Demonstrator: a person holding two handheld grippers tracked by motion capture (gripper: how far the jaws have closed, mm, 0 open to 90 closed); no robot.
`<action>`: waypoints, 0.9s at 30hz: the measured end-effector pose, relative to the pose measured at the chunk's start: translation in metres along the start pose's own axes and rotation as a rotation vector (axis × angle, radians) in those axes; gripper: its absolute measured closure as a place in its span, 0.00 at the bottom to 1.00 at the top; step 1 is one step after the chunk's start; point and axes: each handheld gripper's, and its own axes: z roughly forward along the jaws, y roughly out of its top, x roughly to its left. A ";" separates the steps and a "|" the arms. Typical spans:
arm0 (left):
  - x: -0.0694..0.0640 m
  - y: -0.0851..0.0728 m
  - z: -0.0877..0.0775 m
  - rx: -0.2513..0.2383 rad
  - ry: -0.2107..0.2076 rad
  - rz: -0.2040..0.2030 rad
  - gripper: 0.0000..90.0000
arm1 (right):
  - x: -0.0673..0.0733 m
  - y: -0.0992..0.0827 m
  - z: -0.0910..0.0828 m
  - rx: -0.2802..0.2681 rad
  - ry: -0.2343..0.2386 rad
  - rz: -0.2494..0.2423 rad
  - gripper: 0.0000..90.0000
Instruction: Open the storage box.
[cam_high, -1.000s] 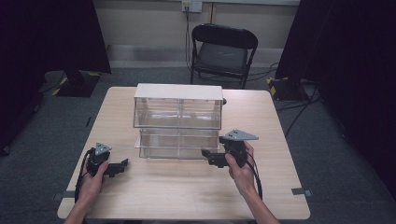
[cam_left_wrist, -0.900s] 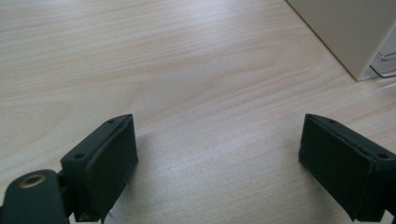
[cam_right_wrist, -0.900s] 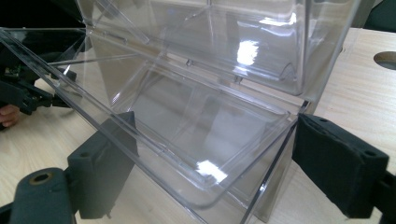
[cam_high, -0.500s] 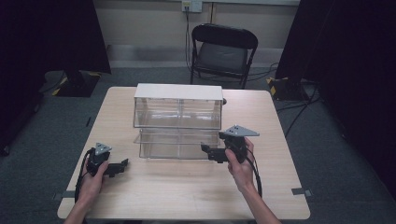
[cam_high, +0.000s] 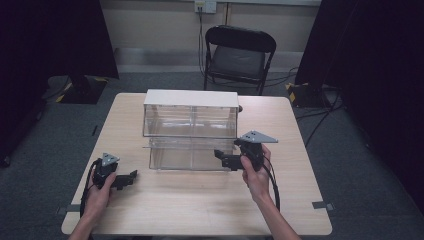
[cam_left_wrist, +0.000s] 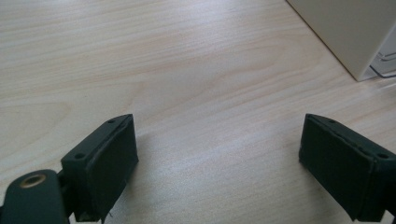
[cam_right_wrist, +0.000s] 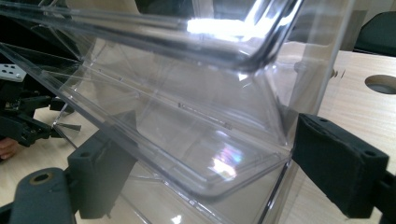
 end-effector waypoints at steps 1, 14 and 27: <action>0.000 0.000 0.000 0.000 0.000 0.000 0.12 | 0.000 0.001 0.000 0.000 0.000 -0.002 0.15; 0.000 0.000 0.000 0.000 0.000 0.000 0.12 | -0.001 0.009 -0.001 -0.039 0.000 -0.007 0.15; 0.000 0.000 0.000 0.000 0.000 0.000 0.12 | -0.001 0.009 0.000 -0.041 -0.002 0.003 0.15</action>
